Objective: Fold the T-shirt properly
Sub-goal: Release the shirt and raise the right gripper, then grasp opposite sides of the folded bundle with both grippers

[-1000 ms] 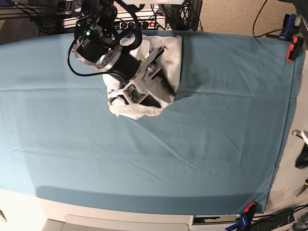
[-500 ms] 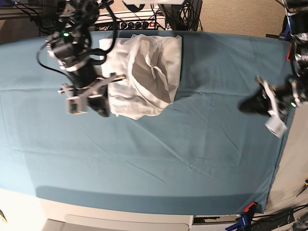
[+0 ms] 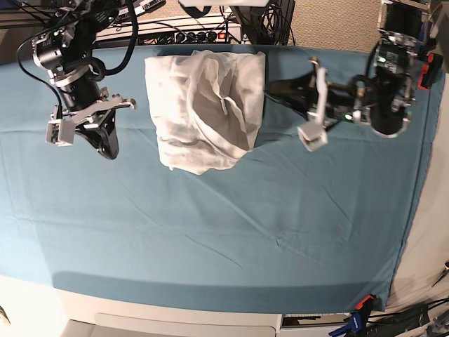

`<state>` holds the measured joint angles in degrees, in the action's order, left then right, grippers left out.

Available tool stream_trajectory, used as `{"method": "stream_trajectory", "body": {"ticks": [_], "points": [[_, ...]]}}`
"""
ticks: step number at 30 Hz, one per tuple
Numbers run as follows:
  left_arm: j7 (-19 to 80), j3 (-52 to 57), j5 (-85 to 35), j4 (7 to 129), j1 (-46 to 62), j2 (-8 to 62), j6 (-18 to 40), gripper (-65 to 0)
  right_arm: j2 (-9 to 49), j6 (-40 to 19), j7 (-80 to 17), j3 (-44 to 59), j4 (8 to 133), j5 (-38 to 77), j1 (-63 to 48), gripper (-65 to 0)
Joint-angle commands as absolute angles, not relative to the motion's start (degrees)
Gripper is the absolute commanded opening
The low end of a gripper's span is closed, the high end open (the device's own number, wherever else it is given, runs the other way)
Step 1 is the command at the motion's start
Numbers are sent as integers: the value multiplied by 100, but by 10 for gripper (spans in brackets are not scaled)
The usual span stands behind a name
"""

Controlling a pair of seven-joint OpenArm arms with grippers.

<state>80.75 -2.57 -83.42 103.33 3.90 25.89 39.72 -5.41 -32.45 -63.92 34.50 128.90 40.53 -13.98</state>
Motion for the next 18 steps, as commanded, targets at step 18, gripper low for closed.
{"method": "stream_trajectory", "body": {"ticks": [18], "points": [[7802,-283,-8500,10427,320,2349,4000,-650,-38,-4000,-7808,3446,10357,6803,-89,-650]]}}
